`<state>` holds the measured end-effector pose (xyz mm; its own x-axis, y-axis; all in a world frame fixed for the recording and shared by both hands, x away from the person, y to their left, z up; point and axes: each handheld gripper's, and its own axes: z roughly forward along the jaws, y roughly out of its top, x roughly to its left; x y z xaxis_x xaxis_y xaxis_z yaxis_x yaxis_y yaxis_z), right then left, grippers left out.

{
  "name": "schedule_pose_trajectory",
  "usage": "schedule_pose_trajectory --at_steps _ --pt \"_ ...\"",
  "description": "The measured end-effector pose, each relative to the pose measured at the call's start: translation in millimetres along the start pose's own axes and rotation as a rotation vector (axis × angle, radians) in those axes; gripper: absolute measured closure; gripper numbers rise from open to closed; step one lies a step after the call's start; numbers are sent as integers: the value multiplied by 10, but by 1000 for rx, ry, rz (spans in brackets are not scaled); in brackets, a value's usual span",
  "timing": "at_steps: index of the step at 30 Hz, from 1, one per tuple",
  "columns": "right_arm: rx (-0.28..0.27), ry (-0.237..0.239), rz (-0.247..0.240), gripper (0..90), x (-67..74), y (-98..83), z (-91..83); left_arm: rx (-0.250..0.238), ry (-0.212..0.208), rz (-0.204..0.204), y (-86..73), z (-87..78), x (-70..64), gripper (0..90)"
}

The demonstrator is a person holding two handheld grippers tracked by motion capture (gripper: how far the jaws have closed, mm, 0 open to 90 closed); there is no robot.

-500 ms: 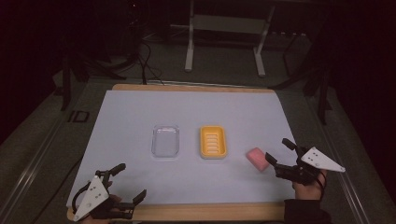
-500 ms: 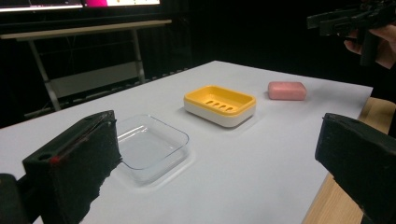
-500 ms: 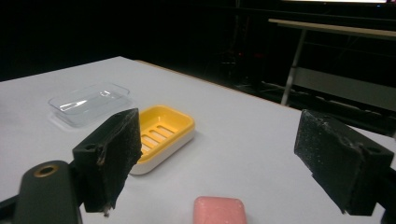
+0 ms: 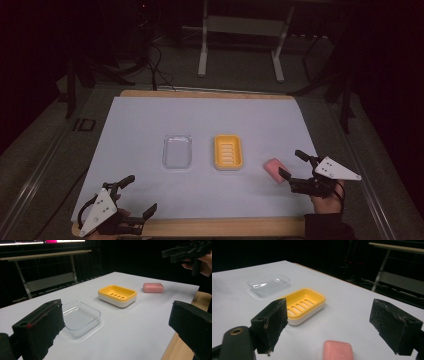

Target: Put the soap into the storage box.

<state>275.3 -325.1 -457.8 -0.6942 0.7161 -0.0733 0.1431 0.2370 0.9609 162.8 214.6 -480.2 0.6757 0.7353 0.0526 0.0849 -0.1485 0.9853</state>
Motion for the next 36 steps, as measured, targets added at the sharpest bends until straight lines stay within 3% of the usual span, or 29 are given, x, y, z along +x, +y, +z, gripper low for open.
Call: schedule_pose_trajectory --at_steps 2,4,8,12,16,18,21,26,31,36 --pt "5 10 0 146 0 2 4 1 2 -4 -2 0 3 2" --pt "19 73 4 146 -13 13 35 2 4 -3 -2 0 6 2" --pt "45 91 10 163 -54 20 81 2 5 -1 -3 -2 3 2" --pt "105 32 27 163 -90 39 97 4 7 -3 -3 -4 6 2" --pt "230 -48 19 167 -112 51 130 9 6 -1 -4 -4 10 2" --pt "274 -71 57 179 -134 35 150 11 7 -1 -4 -4 8 2" --pt "307 -90 137 179 -186 21 155 12 8 1 -3 -6 6 2" --pt "373 -132 143 174 -252 22 144 12 8 -1 -4 -5 7 2" --pt "423 -157 201 157 -317 11 124 11 8 -3 -6 1 5 2" --pt "469 -181 200 148 -346 13 98 15 9 -1 -7 1 5 2"
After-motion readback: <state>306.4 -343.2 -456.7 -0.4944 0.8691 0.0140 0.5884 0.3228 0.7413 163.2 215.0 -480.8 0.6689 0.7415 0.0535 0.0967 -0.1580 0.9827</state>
